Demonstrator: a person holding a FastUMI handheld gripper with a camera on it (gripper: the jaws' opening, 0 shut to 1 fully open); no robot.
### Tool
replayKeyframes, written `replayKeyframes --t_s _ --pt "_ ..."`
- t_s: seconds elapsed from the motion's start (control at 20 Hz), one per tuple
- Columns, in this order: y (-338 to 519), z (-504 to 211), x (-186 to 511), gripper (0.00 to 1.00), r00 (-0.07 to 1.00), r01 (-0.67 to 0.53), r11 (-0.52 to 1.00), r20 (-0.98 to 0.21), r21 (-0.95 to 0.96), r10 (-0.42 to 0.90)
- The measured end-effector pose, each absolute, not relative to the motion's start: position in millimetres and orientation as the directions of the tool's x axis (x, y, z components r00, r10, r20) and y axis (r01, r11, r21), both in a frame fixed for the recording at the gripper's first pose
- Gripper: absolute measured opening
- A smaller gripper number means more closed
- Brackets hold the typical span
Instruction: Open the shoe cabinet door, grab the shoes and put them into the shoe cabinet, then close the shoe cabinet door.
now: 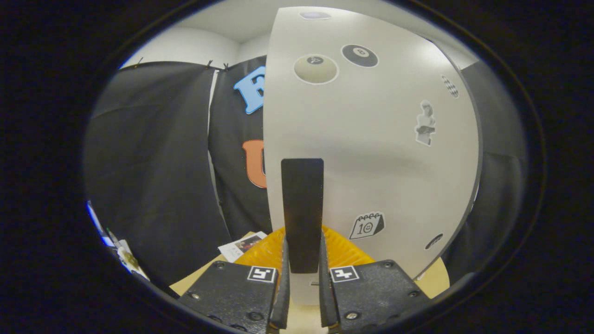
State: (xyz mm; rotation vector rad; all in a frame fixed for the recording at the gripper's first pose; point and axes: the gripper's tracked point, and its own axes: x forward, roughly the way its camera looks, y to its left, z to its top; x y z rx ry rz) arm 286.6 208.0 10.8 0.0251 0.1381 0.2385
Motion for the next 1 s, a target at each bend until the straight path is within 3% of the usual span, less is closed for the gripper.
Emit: replayKeyframes --t_s 0.3,1.0 --pt "170 11 229 0.27 0.964 -0.230 0.971 -0.119 0.071 0.237" --pt "55 9 143 0.16 0.991 -0.068 0.996 -0.115 0.065 0.076"
